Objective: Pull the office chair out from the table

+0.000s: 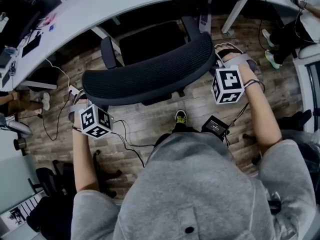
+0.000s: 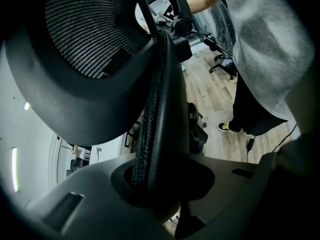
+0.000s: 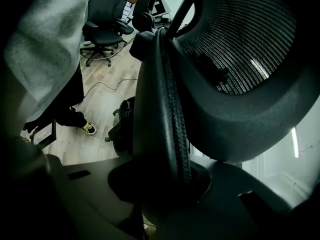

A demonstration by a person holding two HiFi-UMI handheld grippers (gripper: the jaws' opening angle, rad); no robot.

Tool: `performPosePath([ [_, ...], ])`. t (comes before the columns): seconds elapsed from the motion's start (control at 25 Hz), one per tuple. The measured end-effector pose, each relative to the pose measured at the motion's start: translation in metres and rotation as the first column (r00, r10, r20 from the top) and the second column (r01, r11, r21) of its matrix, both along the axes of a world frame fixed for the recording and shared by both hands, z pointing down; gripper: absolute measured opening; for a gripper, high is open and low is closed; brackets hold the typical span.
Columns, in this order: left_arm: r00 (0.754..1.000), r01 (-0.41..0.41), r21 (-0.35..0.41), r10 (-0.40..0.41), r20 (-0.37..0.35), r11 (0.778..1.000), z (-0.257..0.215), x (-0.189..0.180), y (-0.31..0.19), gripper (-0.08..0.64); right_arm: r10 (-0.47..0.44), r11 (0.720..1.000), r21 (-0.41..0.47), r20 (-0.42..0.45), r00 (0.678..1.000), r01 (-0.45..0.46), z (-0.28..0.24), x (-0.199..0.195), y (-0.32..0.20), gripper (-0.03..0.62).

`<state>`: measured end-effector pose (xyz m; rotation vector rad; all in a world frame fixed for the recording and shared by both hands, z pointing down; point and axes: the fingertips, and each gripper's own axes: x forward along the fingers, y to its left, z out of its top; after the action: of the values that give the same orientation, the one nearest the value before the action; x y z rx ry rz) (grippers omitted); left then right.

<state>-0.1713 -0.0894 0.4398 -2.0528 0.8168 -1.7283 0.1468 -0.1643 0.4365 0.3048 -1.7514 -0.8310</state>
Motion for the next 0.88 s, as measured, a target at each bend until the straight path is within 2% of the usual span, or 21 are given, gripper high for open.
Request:
performPosePath([
  [0.48,1.0,-0.006,0.006,0.006,-0.001,1.0,-0.006,0.002,0.035,0.094,0.006,1.0,-0.001,-0.001,1.0,-0.006,-0.005,0.005,0.037,0.087],
  [0.88,1.0,-0.011,0.016,0.011,0.0,1.0,-0.005,0.013,0.084,0.094,0.022,1.0,0.007,0.018,1.0,-0.022,-0.005,0.015,0.086,0.095],
])
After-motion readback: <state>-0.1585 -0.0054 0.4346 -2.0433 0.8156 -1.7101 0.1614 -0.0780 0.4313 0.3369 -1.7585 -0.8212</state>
